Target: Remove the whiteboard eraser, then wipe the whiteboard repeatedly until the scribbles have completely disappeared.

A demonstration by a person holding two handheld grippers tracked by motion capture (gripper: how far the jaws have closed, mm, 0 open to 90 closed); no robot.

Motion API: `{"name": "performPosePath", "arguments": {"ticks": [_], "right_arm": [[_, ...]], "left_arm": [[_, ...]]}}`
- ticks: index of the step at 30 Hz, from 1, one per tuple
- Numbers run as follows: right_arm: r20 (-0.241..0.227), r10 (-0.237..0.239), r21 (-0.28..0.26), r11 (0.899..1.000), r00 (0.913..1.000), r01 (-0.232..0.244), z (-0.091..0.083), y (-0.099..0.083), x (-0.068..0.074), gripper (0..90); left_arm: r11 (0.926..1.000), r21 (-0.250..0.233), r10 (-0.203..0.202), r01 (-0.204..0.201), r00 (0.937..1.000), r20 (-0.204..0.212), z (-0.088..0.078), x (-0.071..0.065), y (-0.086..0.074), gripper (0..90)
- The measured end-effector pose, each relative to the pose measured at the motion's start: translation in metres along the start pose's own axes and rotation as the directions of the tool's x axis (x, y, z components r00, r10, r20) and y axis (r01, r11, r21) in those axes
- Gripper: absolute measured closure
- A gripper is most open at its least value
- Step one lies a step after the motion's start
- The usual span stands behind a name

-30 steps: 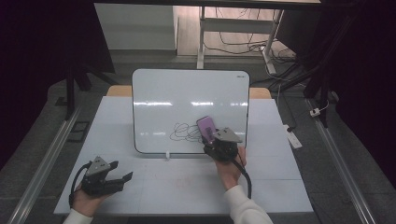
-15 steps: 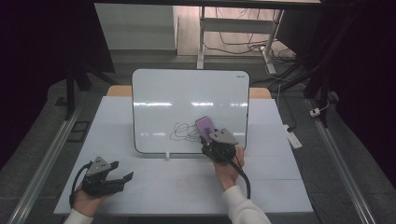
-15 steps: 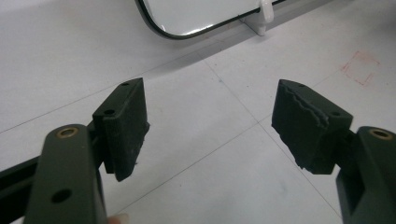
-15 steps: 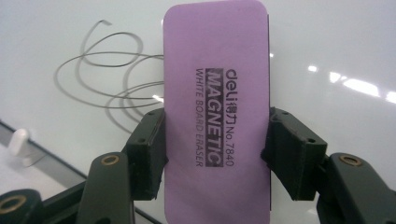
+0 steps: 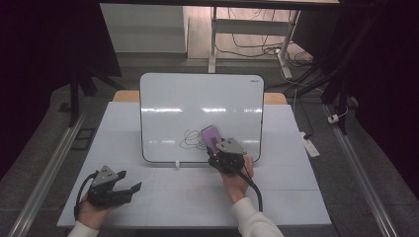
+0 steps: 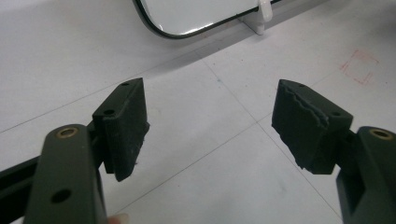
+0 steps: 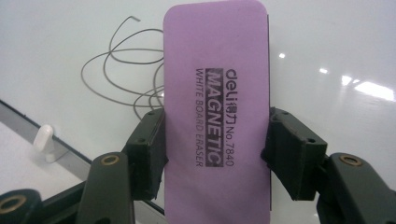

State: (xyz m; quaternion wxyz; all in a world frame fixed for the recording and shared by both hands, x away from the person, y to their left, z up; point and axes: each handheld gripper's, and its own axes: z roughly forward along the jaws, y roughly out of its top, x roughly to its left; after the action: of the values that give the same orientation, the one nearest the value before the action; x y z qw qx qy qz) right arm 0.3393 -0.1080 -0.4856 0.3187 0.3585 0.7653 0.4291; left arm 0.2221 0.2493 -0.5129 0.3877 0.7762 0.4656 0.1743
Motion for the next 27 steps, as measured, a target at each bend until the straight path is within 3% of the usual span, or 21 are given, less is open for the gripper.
{"name": "performPosePath", "arguments": {"ticks": [3, 8, 11, 15, 17, 18, 21, 23, 27], "right_arm": [[-0.019, 0.008, 0.001, 1.000, 0.9998, -0.008, -0.001, 0.001, -0.004, 41.3], [0.012, 0.011, 0.001, 1.000, 0.9999, -0.011, -0.005, 0.002, -0.013, 41.3], [0.023, 0.052, -0.011, 0.999, 0.9984, -0.052, -0.006, 0.002, -0.020, 41.3], [-0.001, 0.040, -0.014, 0.999, 0.9992, -0.040, 0.000, 0.003, -0.005, 41.3], [-0.026, 0.010, -0.011, 1.000, 0.9996, -0.010, 0.006, 0.004, 0.010, 41.3], [-0.047, -0.019, -0.007, 1.000, 0.9987, 0.019, 0.012, 0.005, 0.025, 41.3], [-0.058, -0.034, -0.002, 0.999, 0.9977, 0.034, 0.015, 0.007, 0.034, 41.3], [-0.079, -0.026, 0.004, 1.000, 0.9966, 0.026, 0.014, 0.008, 0.028, 41.3], [-0.023, -0.021, 0.001, 1.000, 0.9995, 0.021, 0.008, 0.010, 0.013, 41.3]], "left_arm": [[1.0000, -0.002, -0.007, 0.007, 1.0000, -0.001, -0.001, 0.001, 0.000, 27.6], [1.0000, -0.004, -0.003, 0.003, 1.0000, 0.000, -0.001, 0.000, 0.000, 27.6], [1.0000, -0.004, -0.003, 0.003, 1.0000, -0.003, -0.001, 0.000, 0.000, 27.6], [1.0000, 0.003, -0.003, 0.003, 1.0000, 0.002, 0.001, 0.000, 0.000, 27.6], [1.0000, 0.002, -0.001, 0.001, 1.0000, 0.002, 0.001, 0.000, 0.000, 27.6], [1.0000, 0.001, 0.000, 0.000, 1.0000, 0.000, 0.000, 0.000, 0.000, 27.6], [1.0000, -0.004, -0.005, 0.005, 1.0000, 0.002, -0.001, 0.001, 0.000, 27.6], [1.0000, -0.004, -0.004, 0.004, 1.0000, -0.002, -0.001, 0.002, -0.001, 27.6], [1.0000, -0.007, -0.004, 0.004, 1.0000, 0.002, -0.002, 0.003, 0.000, 27.6]]}}
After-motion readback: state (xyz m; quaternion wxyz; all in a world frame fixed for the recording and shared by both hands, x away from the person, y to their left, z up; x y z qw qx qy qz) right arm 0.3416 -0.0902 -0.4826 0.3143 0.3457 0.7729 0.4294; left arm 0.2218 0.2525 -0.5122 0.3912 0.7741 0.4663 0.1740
